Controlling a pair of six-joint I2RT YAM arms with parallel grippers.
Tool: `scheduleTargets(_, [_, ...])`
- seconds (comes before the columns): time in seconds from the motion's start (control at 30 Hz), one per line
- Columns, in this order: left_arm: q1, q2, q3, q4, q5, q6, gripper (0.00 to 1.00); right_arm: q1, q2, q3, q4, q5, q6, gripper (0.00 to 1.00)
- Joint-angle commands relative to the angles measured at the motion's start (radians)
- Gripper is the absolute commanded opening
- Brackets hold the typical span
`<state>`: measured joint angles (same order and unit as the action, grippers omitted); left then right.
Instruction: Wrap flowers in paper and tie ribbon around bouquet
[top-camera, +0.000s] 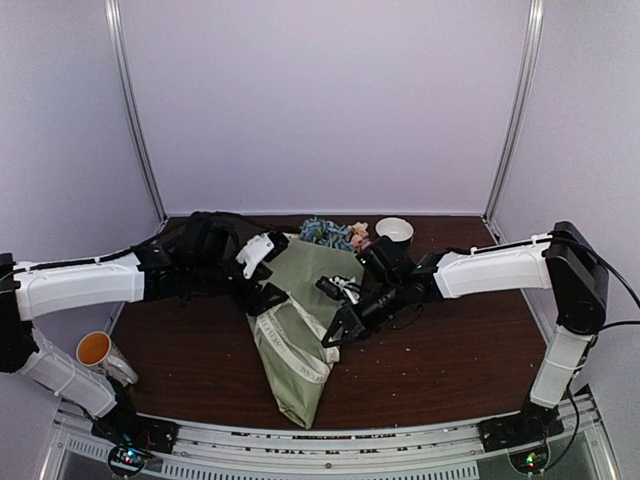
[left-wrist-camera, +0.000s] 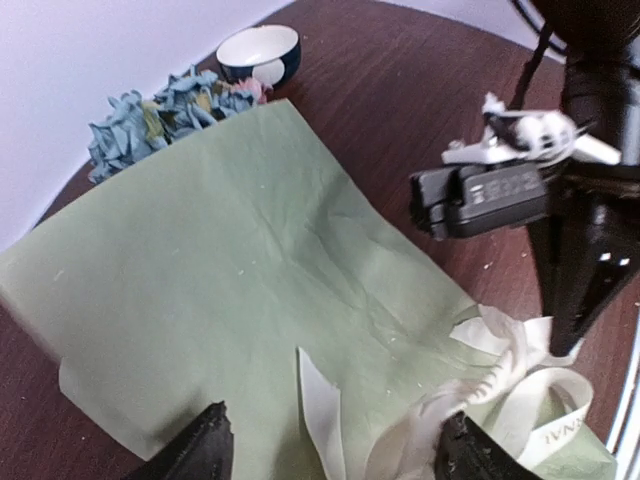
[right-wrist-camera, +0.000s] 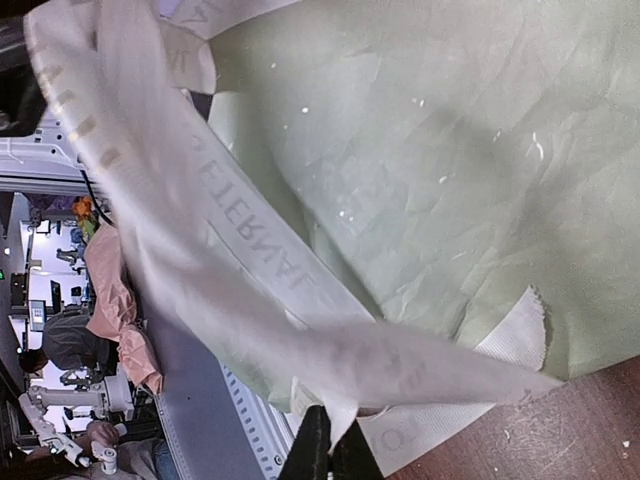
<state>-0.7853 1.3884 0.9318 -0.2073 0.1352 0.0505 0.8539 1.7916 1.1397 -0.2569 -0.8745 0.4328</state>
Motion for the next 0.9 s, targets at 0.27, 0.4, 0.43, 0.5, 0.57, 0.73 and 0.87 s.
scheduleTargets(0.27, [0.006,-0.098,-0.046,-0.162,0.008,-0.155,0.60,-0.021,0.047,-0.010,0.048,0.018,-0.011,0.00])
scheduleTargets(0.4, [0.000,-0.108,-0.036,-0.145,0.023,-0.156,0.61,-0.026,0.076,0.004,0.059,0.032,-0.009,0.00])
scheduleTargets(0.43, [-0.009,-0.113,-0.027,-0.145,0.018,-0.153,0.60,-0.026,0.088,0.014,0.059,0.040,-0.007,0.00])
scheduleTargets(0.5, [-0.035,-0.134,-0.001,-0.148,0.004,-0.139,0.58,-0.025,0.113,0.032,0.060,0.040,-0.004,0.00])
scheduleTargets(0.57, [-0.053,-0.152,0.024,-0.151,0.003,-0.139,0.55,-0.026,0.124,0.037,0.069,0.039,0.003,0.00])
scheduleTargets(0.73, [-0.060,-0.123,0.097,-0.221,0.015,-0.200,0.47,-0.026,0.131,0.044,0.080,0.045,0.012,0.00])
scheduleTargets(0.87, [-0.064,-0.038,0.118,-0.266,-0.029,-0.228,0.47,-0.025,0.128,0.044,0.076,0.046,0.012,0.00])
